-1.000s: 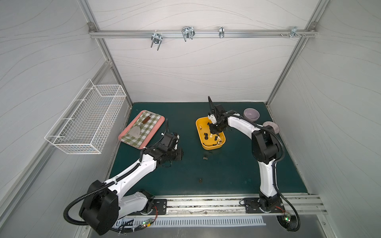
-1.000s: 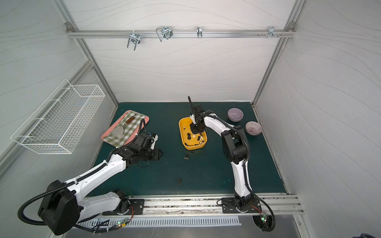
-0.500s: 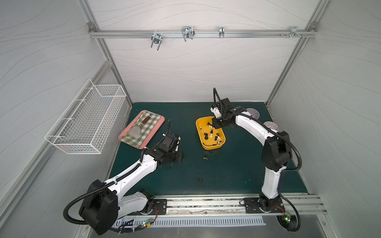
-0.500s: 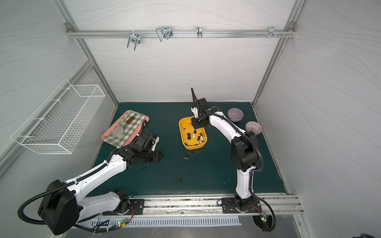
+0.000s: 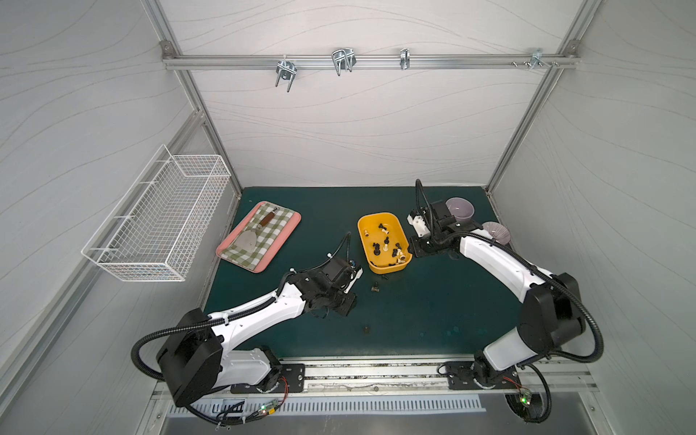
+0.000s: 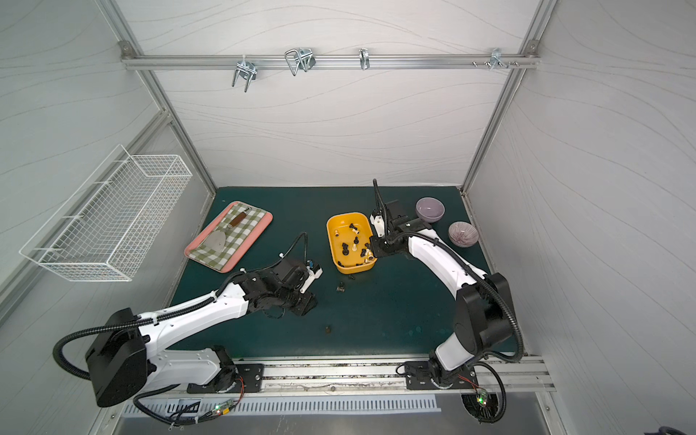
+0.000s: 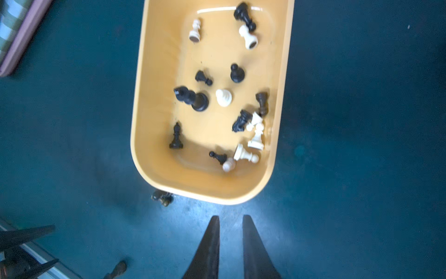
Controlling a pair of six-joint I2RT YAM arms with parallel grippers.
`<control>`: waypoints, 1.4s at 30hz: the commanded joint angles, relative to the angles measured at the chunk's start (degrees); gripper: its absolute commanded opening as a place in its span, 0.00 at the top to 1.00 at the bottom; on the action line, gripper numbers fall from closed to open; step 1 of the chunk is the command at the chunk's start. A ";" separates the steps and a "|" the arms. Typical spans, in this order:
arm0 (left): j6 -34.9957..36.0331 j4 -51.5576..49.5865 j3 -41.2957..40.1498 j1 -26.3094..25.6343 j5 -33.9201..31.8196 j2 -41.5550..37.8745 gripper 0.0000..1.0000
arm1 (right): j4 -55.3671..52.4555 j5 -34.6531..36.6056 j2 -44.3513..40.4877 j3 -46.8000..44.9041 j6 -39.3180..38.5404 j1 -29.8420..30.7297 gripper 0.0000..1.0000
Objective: Put the chess pieces into the storage box
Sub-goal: Pick up the chess piece at the center of the board.
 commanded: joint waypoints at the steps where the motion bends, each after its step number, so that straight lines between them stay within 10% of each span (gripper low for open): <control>1: 5.93 1.76 3.19 -2.57 2.02 1.01 0.60 | 0.64 0.29 -3.96 -3.30 1.29 -1.25 0.80; 30: 23.04 -6.01 10.06 -15.35 -1.42 17.06 0.58 | 1.53 0.77 -10.04 -12.20 3.92 -1.63 0.80; 42: 22.85 -5.51 10.22 -15.88 -3.18 18.20 0.86 | 1.22 0.97 -10.64 -12.57 4.26 -1.63 0.80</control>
